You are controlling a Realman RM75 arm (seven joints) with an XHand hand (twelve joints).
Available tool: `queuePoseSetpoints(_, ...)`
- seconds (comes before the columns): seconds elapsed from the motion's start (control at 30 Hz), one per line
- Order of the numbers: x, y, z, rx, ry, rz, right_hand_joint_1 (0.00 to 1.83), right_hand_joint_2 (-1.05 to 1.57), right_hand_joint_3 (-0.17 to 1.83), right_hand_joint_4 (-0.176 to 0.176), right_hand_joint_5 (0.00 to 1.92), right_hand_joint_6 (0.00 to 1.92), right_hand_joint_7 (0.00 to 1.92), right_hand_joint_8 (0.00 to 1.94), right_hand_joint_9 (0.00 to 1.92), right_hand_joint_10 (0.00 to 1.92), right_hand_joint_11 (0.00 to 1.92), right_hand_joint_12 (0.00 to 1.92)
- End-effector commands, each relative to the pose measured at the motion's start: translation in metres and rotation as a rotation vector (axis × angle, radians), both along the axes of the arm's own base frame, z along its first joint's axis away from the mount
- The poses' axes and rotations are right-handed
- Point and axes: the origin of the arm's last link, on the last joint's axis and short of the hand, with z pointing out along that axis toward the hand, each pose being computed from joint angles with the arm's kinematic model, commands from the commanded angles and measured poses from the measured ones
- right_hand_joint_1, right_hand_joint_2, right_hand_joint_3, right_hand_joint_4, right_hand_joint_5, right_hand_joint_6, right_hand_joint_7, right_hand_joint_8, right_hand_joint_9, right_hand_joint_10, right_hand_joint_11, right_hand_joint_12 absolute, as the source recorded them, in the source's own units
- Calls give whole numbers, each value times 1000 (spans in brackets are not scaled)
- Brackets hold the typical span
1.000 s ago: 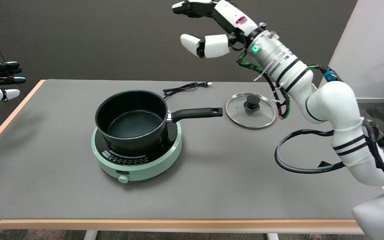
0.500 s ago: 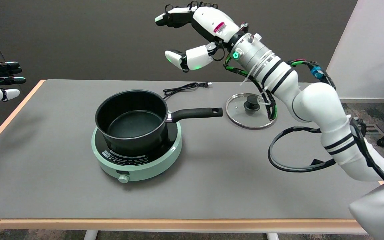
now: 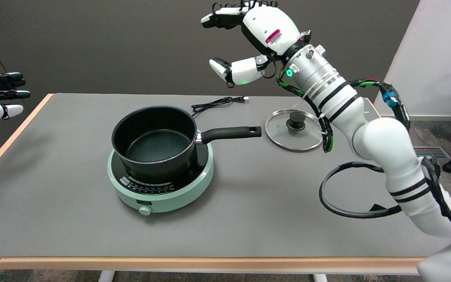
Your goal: Pick up the soup pot.
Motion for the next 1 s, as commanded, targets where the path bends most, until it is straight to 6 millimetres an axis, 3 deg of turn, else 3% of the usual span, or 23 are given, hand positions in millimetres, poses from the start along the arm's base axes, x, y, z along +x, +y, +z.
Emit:
queuePoseSetpoints(0.03,-17,17,-18,-268,74,124,715,574,895,134,583,284,669,202,613,401,378,798)
queuePoseSetpoints(0.3,-41,24,-57,-369,113,132,720,570,902,136,579,282,666,202,606,388,371,779)
queuePoseSetpoints(0.47,-55,30,-65,-432,174,117,719,590,867,138,575,271,646,225,605,354,366,749)
queuePoseSetpoints(0.5,-48,35,-70,-433,172,144,721,589,869,138,574,270,645,224,603,352,365,745)
queuePoseSetpoints(0.73,-52,60,-85,-499,195,159,757,535,927,109,488,217,540,188,509,281,306,607)
queuePoseSetpoints(1.0,-54,75,-98,-543,234,185,771,524,941,109,475,211,518,184,477,263,285,572)
